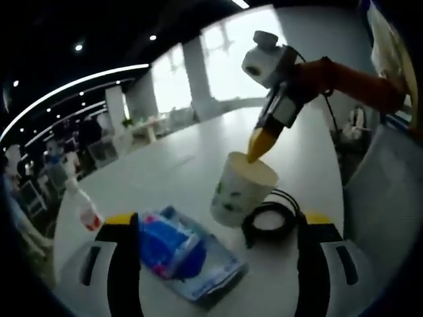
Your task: Arrange the tabletop items into an orderly group along one side of the table until the central work area is clear of visible clutter.
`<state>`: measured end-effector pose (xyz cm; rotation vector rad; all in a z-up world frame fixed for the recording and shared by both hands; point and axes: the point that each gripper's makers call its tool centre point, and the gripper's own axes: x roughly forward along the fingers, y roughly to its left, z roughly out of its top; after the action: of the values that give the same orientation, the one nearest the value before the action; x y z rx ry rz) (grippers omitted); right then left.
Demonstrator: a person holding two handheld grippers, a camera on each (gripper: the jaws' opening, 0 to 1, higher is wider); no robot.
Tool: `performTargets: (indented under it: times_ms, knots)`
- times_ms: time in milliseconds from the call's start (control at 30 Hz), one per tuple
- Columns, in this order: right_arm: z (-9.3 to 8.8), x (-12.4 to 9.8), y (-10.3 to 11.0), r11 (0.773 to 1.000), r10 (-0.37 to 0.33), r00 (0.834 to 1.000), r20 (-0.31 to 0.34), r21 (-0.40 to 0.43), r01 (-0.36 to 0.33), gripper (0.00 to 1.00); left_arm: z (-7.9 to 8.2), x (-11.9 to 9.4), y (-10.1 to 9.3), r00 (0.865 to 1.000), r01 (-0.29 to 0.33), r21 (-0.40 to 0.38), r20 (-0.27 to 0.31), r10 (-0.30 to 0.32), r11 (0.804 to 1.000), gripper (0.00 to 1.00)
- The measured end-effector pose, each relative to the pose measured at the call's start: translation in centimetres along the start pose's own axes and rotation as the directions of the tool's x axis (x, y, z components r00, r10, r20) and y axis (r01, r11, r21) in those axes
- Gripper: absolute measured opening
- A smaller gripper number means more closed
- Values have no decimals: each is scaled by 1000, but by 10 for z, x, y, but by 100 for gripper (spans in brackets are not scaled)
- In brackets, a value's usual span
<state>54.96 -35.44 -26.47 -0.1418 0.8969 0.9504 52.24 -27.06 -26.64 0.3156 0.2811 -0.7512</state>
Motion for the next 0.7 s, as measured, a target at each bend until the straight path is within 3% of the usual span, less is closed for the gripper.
performTargets:
  times_ms: [567,700]
  knots:
    - [-3,-4,30,999,41,996,-79,-16,-42,2,3,9,-24,998,67,98,3,-67,993,82]
    - [-4,-4,39,998,63,994,-91,-14,-65,2,0,10,-29,996,89,116,-8,-89,989,73]
